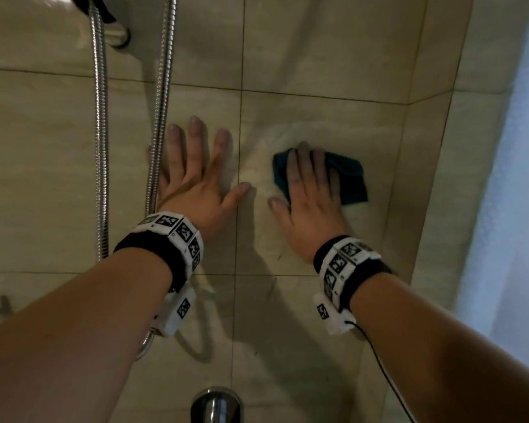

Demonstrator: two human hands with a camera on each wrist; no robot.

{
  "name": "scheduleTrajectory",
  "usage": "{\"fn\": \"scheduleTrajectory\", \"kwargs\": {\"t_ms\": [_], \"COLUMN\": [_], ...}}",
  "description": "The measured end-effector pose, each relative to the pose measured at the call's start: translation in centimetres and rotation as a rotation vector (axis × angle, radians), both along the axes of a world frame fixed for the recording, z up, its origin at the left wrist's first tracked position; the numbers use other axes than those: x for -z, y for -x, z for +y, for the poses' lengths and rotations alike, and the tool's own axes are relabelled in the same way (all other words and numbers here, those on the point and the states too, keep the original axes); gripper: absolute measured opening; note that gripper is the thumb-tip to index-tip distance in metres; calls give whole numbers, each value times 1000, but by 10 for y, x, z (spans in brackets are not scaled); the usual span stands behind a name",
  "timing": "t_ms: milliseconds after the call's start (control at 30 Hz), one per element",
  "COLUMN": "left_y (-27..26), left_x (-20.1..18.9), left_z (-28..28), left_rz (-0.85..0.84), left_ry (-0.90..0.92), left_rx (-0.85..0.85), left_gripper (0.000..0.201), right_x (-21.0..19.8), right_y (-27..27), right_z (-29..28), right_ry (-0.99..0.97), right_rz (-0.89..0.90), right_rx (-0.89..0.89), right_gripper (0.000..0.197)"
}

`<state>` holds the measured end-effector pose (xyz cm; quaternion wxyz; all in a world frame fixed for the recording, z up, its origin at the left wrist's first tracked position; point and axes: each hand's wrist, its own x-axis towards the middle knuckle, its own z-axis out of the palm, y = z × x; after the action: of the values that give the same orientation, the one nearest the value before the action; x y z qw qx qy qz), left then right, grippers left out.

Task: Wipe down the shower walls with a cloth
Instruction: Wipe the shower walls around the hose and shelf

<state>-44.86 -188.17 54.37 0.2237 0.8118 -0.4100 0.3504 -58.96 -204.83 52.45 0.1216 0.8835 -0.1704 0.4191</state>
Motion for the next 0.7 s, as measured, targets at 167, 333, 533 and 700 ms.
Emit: {"fn": "scheduleTrajectory", "kwargs": {"t_ms": [167,333,533,700], "left_y": [-2,-6,-11,-12], "left_x": [0,-1,0,1], "left_z": [1,2,2,3], "left_rz": [-9,2,-11,-55], "left_ry": [6,-8,-11,-20], "left_rx": [16,52,73,55], "left_gripper": [87,81,78,83], "right_x": [19,-53,-92,-40], "right_y": [7,1,-17,-16], "right_z": [-4,-15,2,3], "right_ry": [-22,-34,-54,52], "right_rz": [133,-61,-138,-32], "right_rx": [-24,25,38,32], "right_gripper": [76,74,74,79]}}
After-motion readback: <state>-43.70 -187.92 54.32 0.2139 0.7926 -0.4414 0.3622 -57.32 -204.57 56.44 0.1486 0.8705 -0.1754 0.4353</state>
